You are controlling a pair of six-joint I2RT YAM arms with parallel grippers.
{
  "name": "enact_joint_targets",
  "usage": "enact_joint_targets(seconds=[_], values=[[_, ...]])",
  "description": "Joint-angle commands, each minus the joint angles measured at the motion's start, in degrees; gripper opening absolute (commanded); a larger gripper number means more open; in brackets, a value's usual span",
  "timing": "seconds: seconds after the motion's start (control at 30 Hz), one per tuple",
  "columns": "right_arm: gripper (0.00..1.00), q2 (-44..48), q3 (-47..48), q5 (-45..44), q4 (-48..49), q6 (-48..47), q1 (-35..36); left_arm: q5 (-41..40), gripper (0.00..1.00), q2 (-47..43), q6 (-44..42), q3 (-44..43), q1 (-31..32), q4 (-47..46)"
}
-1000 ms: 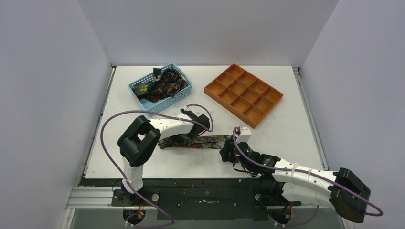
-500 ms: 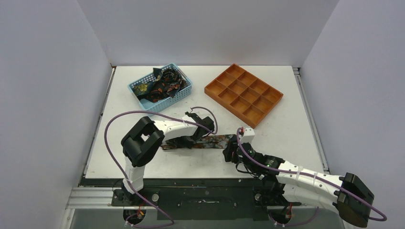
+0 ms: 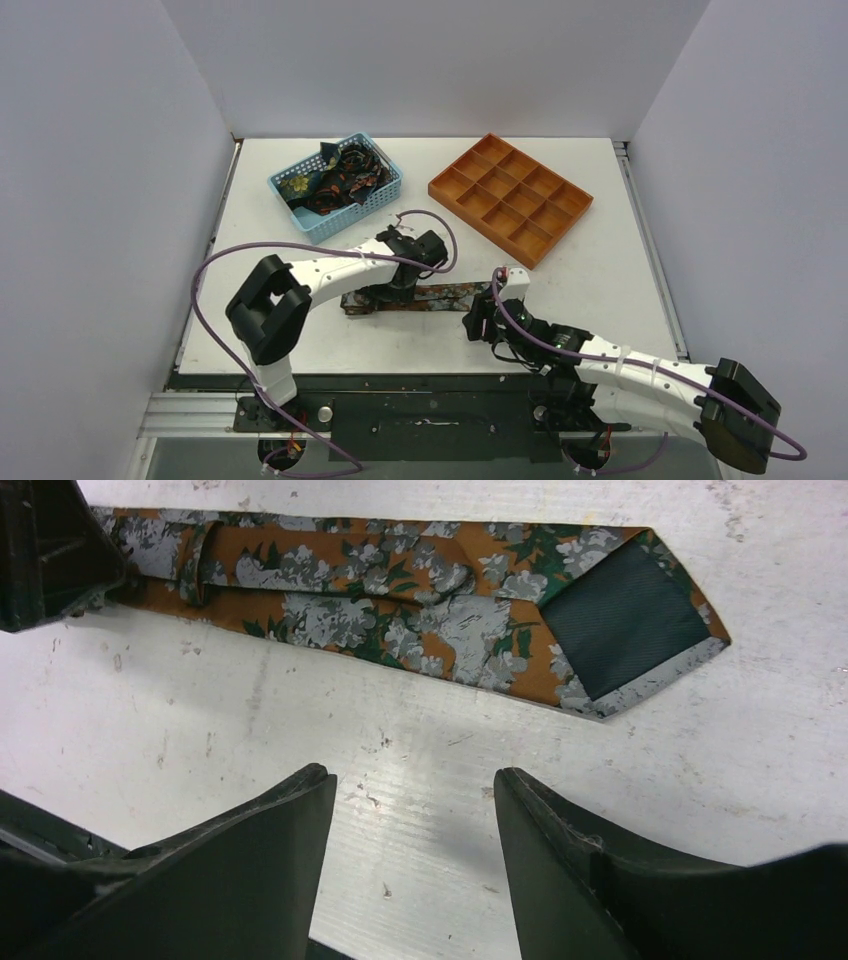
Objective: Roll the ties
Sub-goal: Roll the tie at the center of the board.
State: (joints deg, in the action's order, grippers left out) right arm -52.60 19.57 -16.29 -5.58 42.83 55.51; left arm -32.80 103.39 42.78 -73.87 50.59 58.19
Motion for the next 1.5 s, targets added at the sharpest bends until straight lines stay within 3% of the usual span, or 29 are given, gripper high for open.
enact_joint_targets(seconds=[0.0,0.17,0.23,0.37,0.47,0.57,0.9,1.17,1.47], values=[[0.64,-1.34,1.73,4.2,4.99,-1.01,-0.46,0.88,0.71,-7.5,-0.58,-0.86,-0.32,-0.72],[0.68,-6.34,6.45,9.57,8.91,-1.68,-0.99,7.39,0.74,-23.95,-2.23,7.24,-8.88,-6.6],[0.67,-10.42,9.73,11.6,10.38,-1.88,-0.97,15.75,0.75,-32.78,-4.51,14.49,-16.59,-13.36],[0.63,-21.19,16.81,15.63,14.91,-1.32,0.3,36.49,0.92,-47.9,-8.88,29.12,-35.84,-27.54],[0.61,-29.53,22.94,15.85,16.72,-1.0,2.45,49.32,0.97,-52.4,-8.96,36.65,-46.5,-34.31],[0.6,-37.38,29.3,16.73,17.28,-0.22,3.09,54.93,0.96,-52.16,-7.4,40.81,-52.55,-38.7],[0.6,-52.65,43.33,17.53,15.24,-1.52,3.79,51.42,0.91,-48.98,-0.78,46.16,-53.27,-43.71],[0.56,-54.47,41.6,17.75,15.8,-0.55,1.65,51.75,0.9,-46.16,-1.34,45.83,-53.25,-44.39],[0.5,-53.58,37.02,19.05,17.8,-0.61,0.18,59.84,0.89,-41.73,-1.53,46.14,-53.06,-48.72]])
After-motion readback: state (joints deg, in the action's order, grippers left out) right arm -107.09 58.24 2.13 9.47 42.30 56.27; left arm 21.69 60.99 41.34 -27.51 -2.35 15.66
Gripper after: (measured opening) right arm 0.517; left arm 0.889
